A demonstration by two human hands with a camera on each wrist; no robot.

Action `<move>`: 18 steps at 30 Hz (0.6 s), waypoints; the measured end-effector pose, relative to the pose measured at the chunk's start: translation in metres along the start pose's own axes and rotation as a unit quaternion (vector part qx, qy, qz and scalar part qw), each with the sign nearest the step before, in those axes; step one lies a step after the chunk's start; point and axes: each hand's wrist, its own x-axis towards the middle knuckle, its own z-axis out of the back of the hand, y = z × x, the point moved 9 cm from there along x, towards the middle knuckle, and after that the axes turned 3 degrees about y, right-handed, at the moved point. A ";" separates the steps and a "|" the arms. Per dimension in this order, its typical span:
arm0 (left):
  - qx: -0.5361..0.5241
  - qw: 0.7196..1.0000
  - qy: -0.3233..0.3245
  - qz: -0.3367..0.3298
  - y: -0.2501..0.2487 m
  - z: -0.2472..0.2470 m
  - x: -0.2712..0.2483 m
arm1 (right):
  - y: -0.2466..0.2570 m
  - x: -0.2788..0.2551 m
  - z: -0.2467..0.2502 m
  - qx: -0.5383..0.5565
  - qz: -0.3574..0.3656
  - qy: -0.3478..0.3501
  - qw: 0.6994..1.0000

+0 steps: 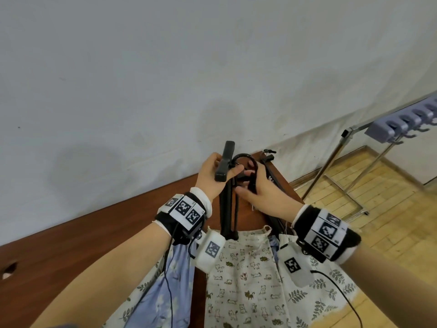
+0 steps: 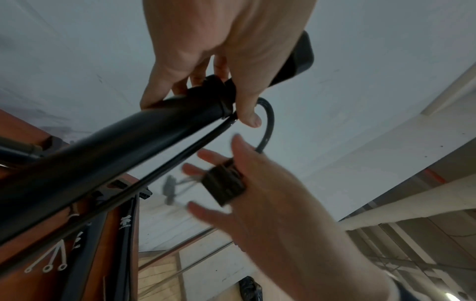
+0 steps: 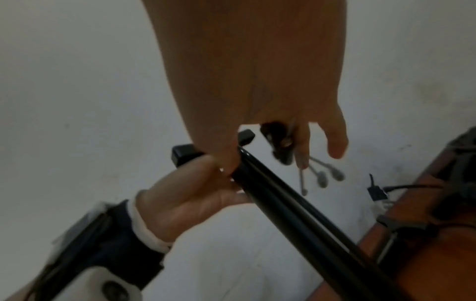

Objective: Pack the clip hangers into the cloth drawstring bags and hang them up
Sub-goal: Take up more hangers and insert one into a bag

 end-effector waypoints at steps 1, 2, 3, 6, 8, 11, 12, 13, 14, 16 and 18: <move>-0.012 1.000 0.001 0.006 -0.002 -0.002 0.000 | -0.003 0.003 -0.011 0.046 -0.003 0.036 0.998; -0.027 1.000 -0.001 0.015 -0.004 -0.004 -0.001 | -0.005 0.005 -0.017 0.075 -0.006 0.055 0.996; -0.040 0.999 -0.006 0.029 -0.002 -0.005 -0.001 | -0.008 0.008 -0.017 0.082 -0.007 0.055 0.995; -0.051 0.996 -0.023 0.067 0.003 -0.010 -0.004 | -0.012 0.018 -0.009 0.045 -0.019 0.007 0.999; -0.042 0.996 -0.005 0.080 0.004 -0.022 -0.008 | -0.012 0.022 -0.005 0.024 -0.026 -0.035 0.999; -0.008 0.994 0.040 0.098 -0.001 -0.043 -0.014 | -0.016 0.024 -0.003 -0.069 -0.041 -0.071 0.994; 0.003 0.994 0.054 0.091 -0.005 -0.047 -0.015 | -0.019 0.023 0.000 -0.040 -0.043 -0.086 0.995; 0.026 0.994 0.079 0.076 -0.010 -0.051 -0.014 | -0.025 0.022 0.003 0.015 -0.040 -0.107 0.993; 0.053 0.991 0.114 0.053 -0.017 -0.057 -0.014 | -0.029 0.020 0.006 0.057 -0.039 -0.130 0.989; 0.092 0.977 0.188 0.025 -0.023 -0.065 -0.012 | -0.036 0.015 0.014 0.103 -0.045 -0.163 0.980; 0.071 0.966 0.247 0.009 -0.026 -0.065 -0.010 | -0.044 0.011 0.019 0.161 -0.043 -0.167 0.972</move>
